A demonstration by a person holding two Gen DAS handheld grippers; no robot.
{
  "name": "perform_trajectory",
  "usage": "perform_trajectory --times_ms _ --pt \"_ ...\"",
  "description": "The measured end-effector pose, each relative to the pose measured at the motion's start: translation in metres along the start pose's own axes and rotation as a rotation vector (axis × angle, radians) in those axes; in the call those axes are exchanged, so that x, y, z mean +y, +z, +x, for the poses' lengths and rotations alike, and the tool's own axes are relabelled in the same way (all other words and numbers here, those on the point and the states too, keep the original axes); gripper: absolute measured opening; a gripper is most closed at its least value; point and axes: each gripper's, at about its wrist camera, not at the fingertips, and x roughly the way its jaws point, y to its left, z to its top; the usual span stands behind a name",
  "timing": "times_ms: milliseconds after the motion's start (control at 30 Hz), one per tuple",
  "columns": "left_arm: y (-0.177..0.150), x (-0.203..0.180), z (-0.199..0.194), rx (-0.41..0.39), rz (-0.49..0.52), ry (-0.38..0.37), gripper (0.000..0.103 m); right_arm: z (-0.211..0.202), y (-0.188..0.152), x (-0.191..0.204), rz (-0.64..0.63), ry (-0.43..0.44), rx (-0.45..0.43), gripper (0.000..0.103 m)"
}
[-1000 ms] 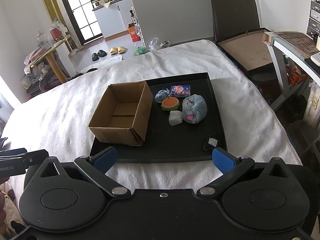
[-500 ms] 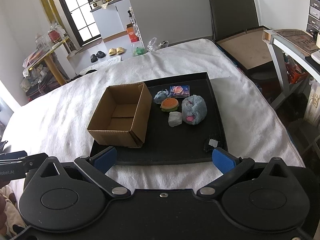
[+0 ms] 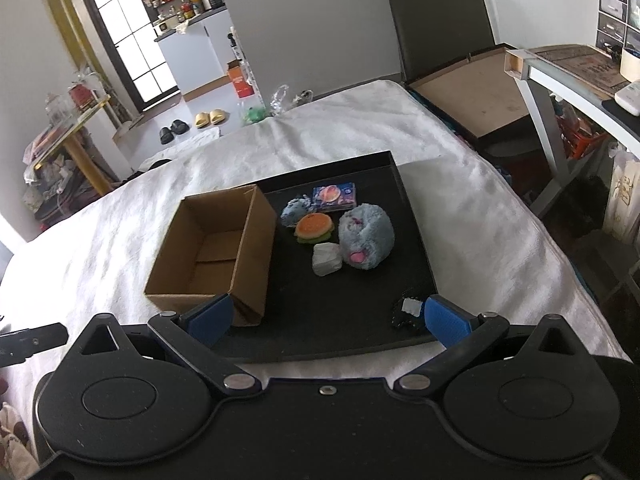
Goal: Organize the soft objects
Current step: 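Move the right gripper down onto the grey-blue fluffy plush and close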
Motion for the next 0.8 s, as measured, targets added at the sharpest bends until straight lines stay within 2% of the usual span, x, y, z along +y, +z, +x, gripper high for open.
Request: perform_trajectory --times_ms 800 --pt "0.036 0.010 0.082 0.041 -0.050 0.057 0.088 0.081 0.020 -0.020 0.015 0.053 0.005 0.102"
